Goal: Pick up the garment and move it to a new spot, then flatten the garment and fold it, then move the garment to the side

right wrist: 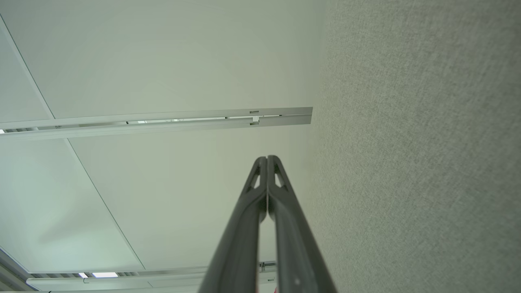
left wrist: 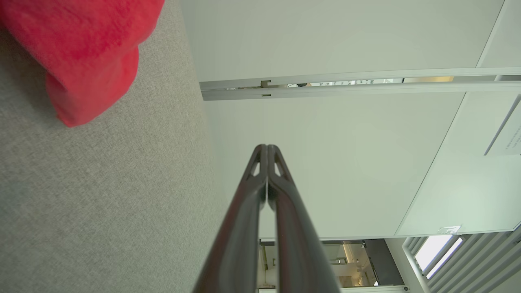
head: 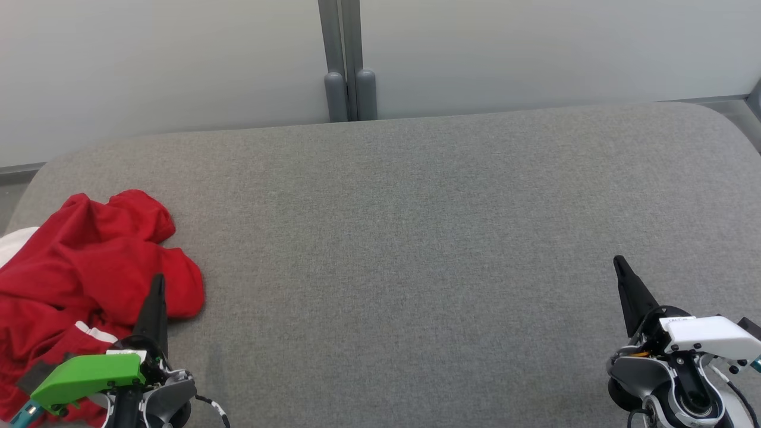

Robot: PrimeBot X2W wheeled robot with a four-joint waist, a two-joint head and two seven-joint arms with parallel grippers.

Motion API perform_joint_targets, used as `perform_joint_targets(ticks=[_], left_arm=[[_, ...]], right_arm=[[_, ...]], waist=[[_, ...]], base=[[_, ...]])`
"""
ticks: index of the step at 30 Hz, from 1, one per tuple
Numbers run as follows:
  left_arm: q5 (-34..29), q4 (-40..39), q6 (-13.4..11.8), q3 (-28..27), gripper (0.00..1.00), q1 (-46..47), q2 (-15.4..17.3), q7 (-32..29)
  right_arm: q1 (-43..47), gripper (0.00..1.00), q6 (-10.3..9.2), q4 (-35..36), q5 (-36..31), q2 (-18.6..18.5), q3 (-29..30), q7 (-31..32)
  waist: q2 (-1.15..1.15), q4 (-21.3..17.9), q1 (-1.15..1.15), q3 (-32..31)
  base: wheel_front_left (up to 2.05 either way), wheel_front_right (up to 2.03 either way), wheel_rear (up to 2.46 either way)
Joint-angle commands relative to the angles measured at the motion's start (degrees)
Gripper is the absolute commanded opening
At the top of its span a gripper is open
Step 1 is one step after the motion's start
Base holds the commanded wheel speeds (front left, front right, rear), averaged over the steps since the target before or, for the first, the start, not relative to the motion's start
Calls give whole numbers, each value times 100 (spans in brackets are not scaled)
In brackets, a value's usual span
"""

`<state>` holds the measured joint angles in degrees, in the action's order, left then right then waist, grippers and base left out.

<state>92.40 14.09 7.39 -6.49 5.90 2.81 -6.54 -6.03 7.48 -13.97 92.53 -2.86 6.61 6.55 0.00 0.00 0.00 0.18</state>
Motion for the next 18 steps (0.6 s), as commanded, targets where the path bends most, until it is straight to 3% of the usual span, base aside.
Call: perform_joint_targets(ticks=[1, 18], left_arm=[[4, -12, 19, -11, 0, 64, 10, -17], [4, -12, 19, -11, 0, 64, 10, -17]], right_arm=[[-35, 0, 2, -12, -29, -1, 12, 21], [-35, 0, 2, -12, -30, -1, 12, 21]], waist=[[0, 0, 0, 0], [0, 0, 0, 0]], base=[[0, 0, 0], [0, 0, 0]])
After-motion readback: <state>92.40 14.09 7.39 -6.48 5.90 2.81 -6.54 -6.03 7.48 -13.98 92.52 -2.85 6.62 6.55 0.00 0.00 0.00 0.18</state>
